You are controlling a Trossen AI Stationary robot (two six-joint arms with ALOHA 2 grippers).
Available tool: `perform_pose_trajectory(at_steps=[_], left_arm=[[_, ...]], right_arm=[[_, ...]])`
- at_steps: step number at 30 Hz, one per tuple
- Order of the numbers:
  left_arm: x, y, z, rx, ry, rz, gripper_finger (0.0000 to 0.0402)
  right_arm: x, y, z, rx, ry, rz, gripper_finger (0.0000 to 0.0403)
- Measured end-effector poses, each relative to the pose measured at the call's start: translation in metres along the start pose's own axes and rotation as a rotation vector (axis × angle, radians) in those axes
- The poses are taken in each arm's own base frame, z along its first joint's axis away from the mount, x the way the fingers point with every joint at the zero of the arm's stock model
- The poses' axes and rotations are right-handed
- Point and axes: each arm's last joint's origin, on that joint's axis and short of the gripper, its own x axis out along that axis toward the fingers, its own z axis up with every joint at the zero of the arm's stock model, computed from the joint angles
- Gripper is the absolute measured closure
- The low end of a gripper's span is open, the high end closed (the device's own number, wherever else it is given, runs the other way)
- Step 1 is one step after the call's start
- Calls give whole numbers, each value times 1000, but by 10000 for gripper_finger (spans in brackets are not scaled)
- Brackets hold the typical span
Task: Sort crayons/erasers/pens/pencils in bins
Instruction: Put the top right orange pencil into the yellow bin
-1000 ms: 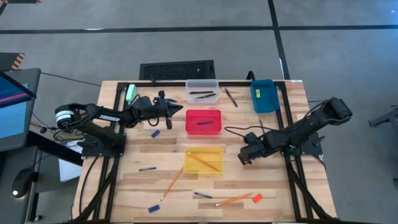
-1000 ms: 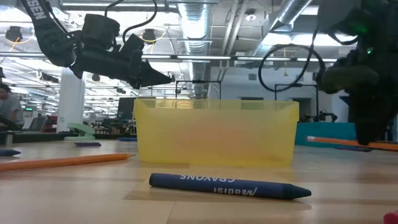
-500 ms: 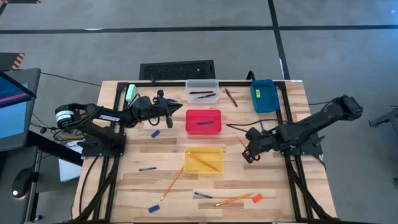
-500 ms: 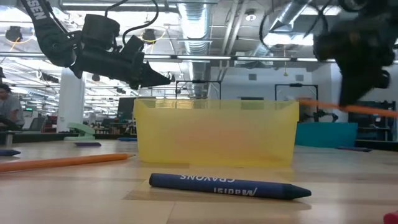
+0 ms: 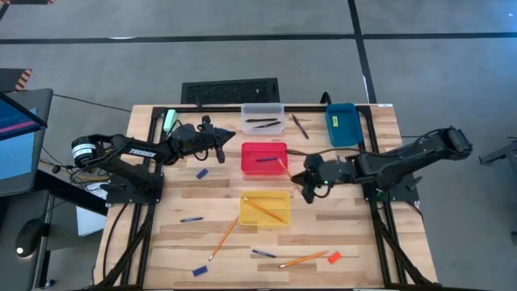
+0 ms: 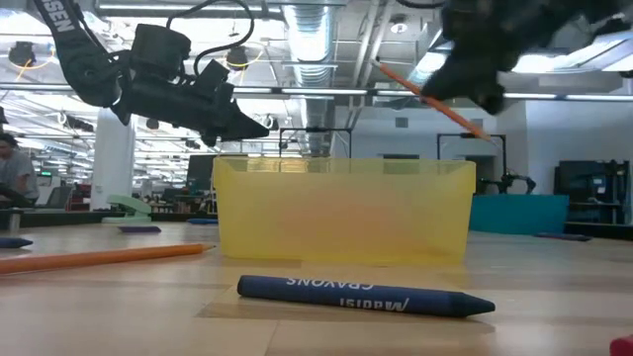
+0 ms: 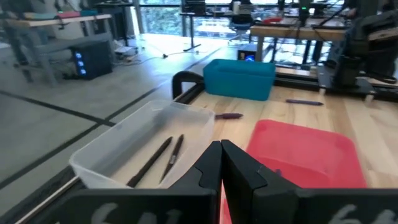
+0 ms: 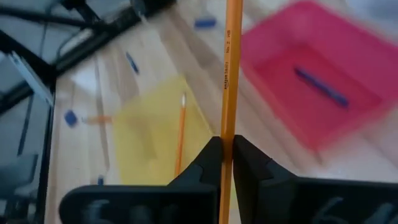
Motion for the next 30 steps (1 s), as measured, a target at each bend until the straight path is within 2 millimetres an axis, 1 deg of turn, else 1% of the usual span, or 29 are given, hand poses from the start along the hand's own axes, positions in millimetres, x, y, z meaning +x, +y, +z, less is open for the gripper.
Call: perform_pose_trajectory(at_steps=[2, 5, 10, 13, 17, 21, 25, 30], left_arm=[[0, 1, 0, -1, 2, 22, 401], [0, 1, -1, -3, 12, 34, 401], [0, 2, -2, -62, 24, 57, 401], [0, 3, -3, -57, 32, 87, 401], [0, 4, -3, -40, 30, 143, 401], [0, 4, -2, -20, 22, 143, 401], [0, 4, -2, -11, 21, 135, 401], [0, 4, -2, 10, 23, 127, 401]], right_arm=[[7, 6, 10, -7, -32, 20, 368], [20, 20, 22, -26, -19, 41, 367], [52, 35, 26, -47, 50, 54, 366], [69, 39, 24, -54, 96, 54, 366], [85, 41, 20, -56, 133, 53, 366], [99, 42, 14, -65, 164, 38, 366], [109, 45, 6, -66, 215, 57, 366], [117, 45, -9, -55, 286, 58, 366]])
